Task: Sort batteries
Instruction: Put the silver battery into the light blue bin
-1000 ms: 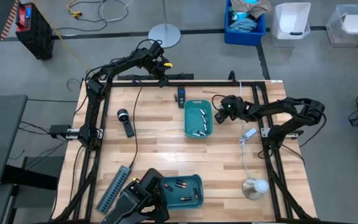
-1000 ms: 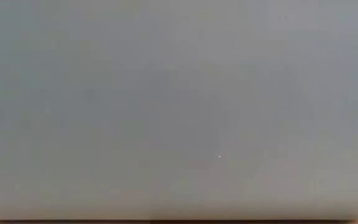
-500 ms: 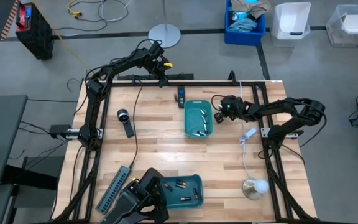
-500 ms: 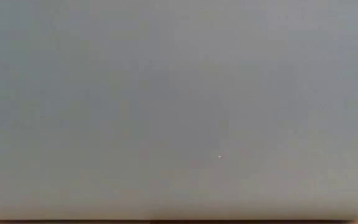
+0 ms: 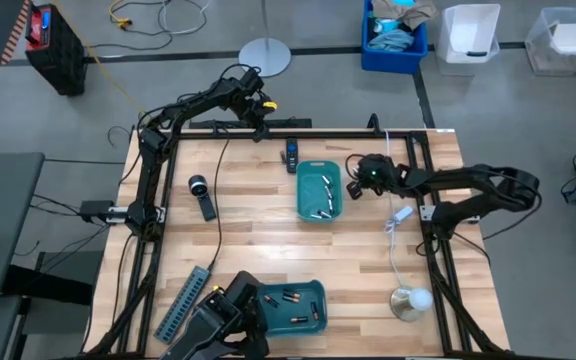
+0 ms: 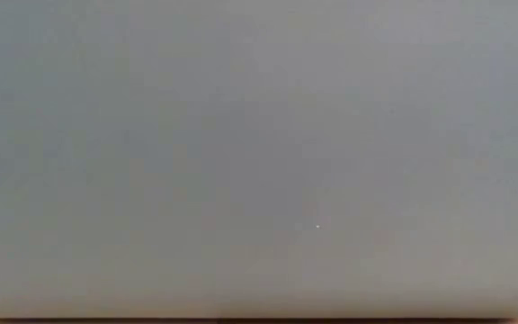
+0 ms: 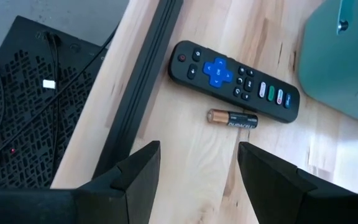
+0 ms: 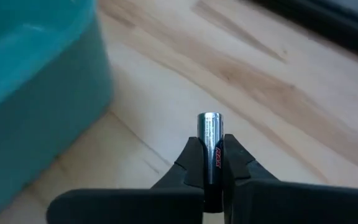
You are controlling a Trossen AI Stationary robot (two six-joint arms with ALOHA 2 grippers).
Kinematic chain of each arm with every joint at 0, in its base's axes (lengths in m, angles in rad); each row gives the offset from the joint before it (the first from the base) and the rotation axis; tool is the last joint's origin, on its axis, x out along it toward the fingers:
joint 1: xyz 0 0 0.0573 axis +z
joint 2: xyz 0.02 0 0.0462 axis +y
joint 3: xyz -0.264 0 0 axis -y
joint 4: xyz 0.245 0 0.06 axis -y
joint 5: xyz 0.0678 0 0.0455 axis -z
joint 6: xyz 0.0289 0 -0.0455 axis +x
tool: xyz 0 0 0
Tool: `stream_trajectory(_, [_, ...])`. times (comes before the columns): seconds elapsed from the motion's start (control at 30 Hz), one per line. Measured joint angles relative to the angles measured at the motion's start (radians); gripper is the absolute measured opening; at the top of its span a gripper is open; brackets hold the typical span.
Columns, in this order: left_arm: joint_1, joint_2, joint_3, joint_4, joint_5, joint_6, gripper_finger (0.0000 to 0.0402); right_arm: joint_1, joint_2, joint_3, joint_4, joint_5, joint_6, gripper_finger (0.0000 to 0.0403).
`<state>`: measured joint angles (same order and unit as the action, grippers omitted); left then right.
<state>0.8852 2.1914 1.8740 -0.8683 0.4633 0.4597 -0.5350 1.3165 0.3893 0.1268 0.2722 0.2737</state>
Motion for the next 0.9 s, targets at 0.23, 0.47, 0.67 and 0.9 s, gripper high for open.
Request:
stream_trajectory(0.23, [0.0, 0.0, 0.0, -0.003, 0.0, 0.039, 0.0209, 0.093, -0.137, -0.001, 0.034, 0.0, 0.001, 0.0013])
stream_trajectory(0.47, [-0.003, 0.0, 0.0, -0.009, 0.0, 0.209, 0.0209, 0.274, -0.134, 0.006, 0.251, 0.0, -0.028, 0.0016])
stream_trajectory(0.67, [-0.022, 0.0, 0.0, -0.066, 0.0, 0.343, 0.0209, 0.358, -0.038, 0.085, 0.273, 0.001, -0.043, 0.0031])
stream_trajectory(0.9, [-0.031, 0.0, 0.0, -0.184, 0.084, 0.408, 0.0209, 0.377, 0.077, 0.178, 0.229, -0.013, -0.041, 0.0084])
